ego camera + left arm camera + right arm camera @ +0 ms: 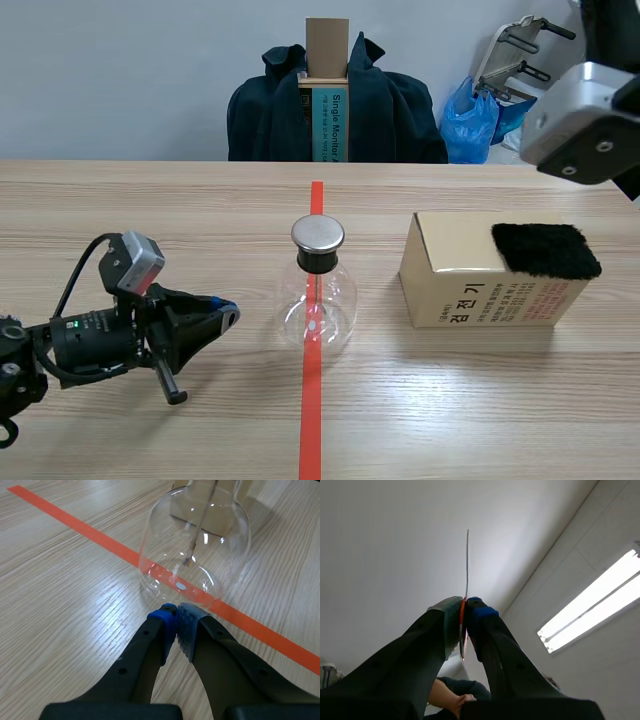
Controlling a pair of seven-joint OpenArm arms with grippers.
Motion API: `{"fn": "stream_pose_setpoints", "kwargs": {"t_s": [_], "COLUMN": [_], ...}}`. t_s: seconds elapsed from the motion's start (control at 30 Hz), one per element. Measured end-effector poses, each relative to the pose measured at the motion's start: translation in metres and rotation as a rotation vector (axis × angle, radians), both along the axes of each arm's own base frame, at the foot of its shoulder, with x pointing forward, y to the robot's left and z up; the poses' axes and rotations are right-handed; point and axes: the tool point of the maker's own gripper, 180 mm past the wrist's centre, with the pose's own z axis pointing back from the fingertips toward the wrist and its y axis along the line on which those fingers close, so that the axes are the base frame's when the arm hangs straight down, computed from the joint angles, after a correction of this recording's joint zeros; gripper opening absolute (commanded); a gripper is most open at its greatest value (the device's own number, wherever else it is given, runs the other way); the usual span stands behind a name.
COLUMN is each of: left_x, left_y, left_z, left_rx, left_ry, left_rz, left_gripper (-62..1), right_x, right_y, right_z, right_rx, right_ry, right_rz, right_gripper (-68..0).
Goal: Do the electroscope experiment.
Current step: 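Bring the plate to the electroscope and point at the metal foil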
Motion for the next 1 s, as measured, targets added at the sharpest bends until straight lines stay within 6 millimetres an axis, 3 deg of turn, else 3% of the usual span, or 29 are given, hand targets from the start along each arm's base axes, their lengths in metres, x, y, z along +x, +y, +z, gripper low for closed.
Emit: {"fn": "stream_pose_setpoints", "kwargs": {"t_s": [0.13, 0.33, 0.53, 0.63, 0.87, 1.0], "left_x": [-0.004, -0.009, -0.010, -0.008, -0.006, -0.005], "left_y": [-0.010, -0.027, -0.037, -0.036, -0.035, -0.034], "left_z": [-0.005, -0.007, -0.007, -0.007, -0.008, -0.008], "left_rx": [0.005, -0.006, -0.012, -0.006, 0.001, 0.004], "left_ry": [-0.019, -0.029, -0.040, -0.049, -0.056, -0.060], "left_rz": [-0.018, -0.040, -0.044, -0.035, -0.027, -0.023], "left_gripper": [-57.9, -57.9, -57.9, -57.9, -57.9, -57.9], "right_x": [-0.002, 0.008, 0.004, 0.008, 0.011, 0.005], "right_y": [0.008, 0.029, 0.049, 0.058, 0.079, 0.087], "right_z": [-0.004, -0.039, -0.050, -0.069, -0.135, -0.154], "right_rx": [0.029, 0.045, 0.104, 0.066, 0.015, -0.007], "right_ry": [0.014, 0.232, 0.269, 0.300, 0.450, 0.479], "right_rz": [0.019, 0.076, 0.142, 0.134, 0.186, 0.229], "right_gripper": [-66.7, -66.7, -66.8, -66.8, -66.8, -66.8]}}
